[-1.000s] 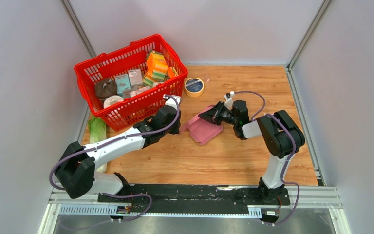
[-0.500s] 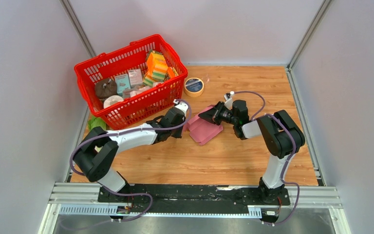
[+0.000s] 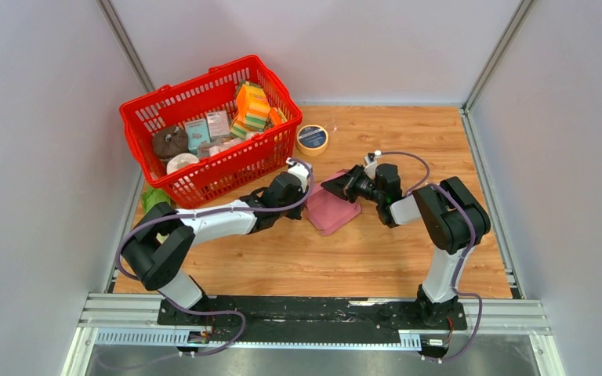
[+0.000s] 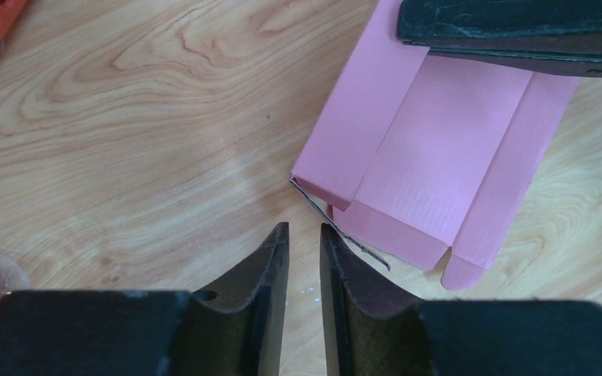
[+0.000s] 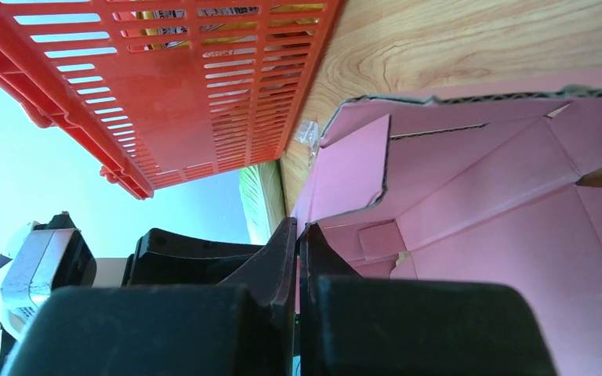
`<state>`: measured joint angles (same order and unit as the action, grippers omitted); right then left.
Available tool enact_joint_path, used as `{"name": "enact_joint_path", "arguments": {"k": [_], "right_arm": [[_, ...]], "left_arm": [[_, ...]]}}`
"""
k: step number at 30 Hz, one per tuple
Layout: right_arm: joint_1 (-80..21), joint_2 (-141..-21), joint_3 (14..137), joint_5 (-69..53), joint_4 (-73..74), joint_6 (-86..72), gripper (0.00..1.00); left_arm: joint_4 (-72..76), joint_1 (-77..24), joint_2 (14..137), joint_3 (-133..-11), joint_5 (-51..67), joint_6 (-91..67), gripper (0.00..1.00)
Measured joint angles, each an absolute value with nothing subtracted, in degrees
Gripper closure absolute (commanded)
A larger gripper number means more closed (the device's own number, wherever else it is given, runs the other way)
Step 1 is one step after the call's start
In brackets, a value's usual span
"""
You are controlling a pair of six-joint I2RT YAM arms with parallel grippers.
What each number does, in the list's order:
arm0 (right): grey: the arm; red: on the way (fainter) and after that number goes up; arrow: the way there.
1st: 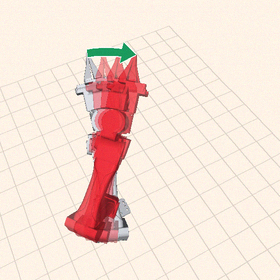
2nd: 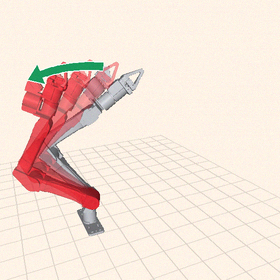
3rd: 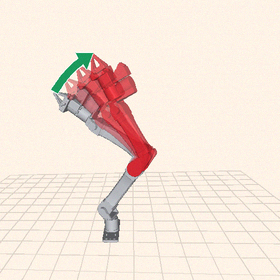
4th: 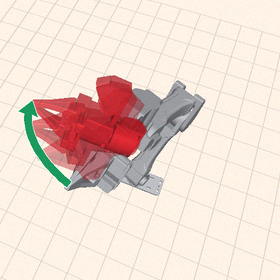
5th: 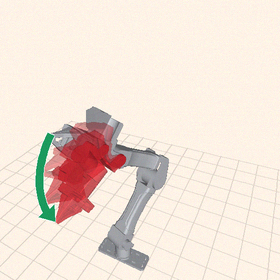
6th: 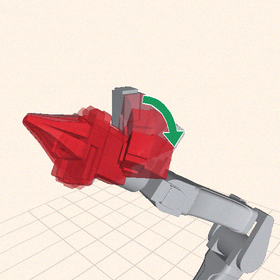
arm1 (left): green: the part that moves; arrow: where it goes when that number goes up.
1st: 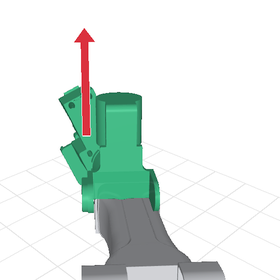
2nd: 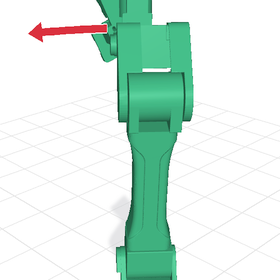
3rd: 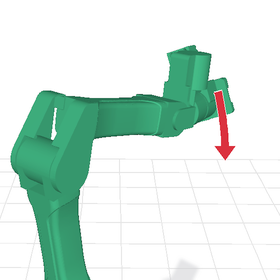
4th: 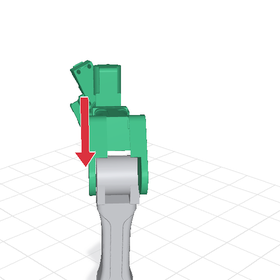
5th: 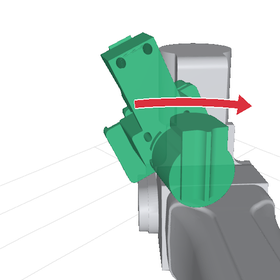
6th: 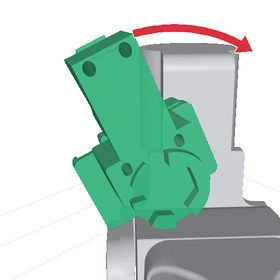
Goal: Fold the paper box
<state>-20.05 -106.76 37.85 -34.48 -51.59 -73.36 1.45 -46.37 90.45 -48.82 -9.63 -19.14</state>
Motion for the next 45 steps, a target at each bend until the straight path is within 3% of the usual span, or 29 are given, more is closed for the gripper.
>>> {"name": "enact_joint_path", "arguments": {"k": [22,45], "right_arm": [[-20.0,-106.8,37.1,-34.0,-52.4,-72.5,0.98],[-20.9,-106.3,36.2,-30.6,-52.6,-72.8,0.99]], "left_arm": [[11.6,-47.9,88.6,-40.9,-10.2,-18.6,0.46],[11.0,-48.0,89.4,-44.8,-12.2,-18.5,0.47]]}}
